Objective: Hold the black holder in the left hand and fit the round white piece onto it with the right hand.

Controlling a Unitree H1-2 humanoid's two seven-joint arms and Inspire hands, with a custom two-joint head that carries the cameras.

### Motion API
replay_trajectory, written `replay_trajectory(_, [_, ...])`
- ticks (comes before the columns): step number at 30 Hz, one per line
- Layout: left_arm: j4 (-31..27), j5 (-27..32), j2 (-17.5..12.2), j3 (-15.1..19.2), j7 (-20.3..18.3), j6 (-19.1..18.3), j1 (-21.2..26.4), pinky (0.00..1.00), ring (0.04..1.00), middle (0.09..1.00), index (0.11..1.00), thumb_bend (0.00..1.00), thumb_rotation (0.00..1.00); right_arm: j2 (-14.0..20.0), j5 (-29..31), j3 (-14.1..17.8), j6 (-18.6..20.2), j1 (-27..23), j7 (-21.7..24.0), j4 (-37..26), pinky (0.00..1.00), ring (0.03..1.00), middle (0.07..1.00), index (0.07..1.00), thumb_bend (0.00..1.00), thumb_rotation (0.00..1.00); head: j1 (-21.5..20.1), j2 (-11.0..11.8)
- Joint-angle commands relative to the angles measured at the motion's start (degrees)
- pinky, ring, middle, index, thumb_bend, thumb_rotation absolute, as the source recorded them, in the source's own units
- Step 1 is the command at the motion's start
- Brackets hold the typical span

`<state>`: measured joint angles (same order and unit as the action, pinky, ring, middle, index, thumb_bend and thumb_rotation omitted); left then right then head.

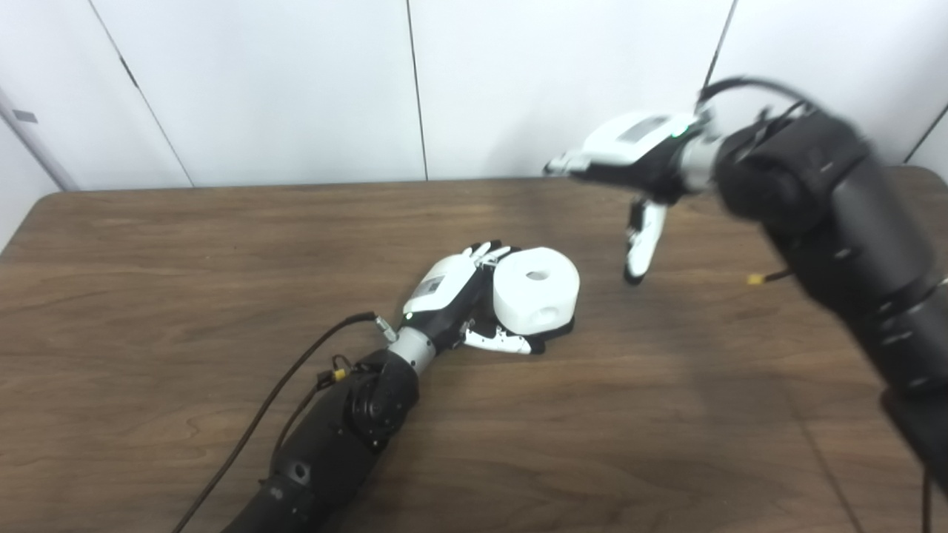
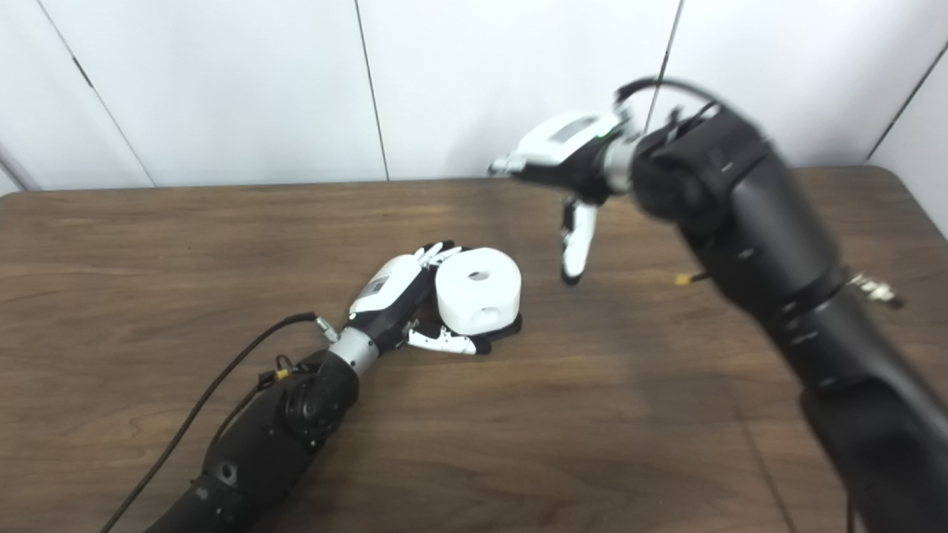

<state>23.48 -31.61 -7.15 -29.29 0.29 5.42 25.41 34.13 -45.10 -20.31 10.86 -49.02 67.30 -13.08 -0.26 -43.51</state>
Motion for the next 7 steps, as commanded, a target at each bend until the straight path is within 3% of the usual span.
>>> replay_trajectory(1, [4.2,-0.6,0.4,-2.8,-5.7,-1.7,-3.0,1.0,1.0,0.933,0.481,0.52,0.06,5.2,7.6,1.6,6.0,-4.8,5.4,1.0,0.71,0.902,0.986,0.987,1.0,0.15,-0.2,0.1])
replay_trajectory(3, [4.3,-0.7,0.3,-2.8,-5.4,-1.3,-3.0,1.0,1.0,0.931,0.481,0.52,0.06,7.6,14.4,3.8,8.4,-5.5,5.3,3.5,0.74,0.873,0.922,0.925,0.97,0.09,-0.3,0.1])
replay_trajectory(5, [4.4,-0.7,0.2,-2.7,-5.3,-1.2,-3.0,1.0,1.0,0.928,0.481,0.52,0.06,9.5,22.0,7.3,8.1,-5.9,3.7,6.9,0.65,0.77,0.826,0.852,0.87,0.07,-0.3,0.2])
replay_trajectory(7, [4.3,-0.6,0.2,-2.6,-5.4,-1.3,-3.1,1.0,1.0,0.928,0.481,0.52,0.06,10.3,26.5,10.9,9.6,-5.7,0.0,8.9,0.61,0.697,0.769,0.798,0.84,0.08,-0.4,0.3])
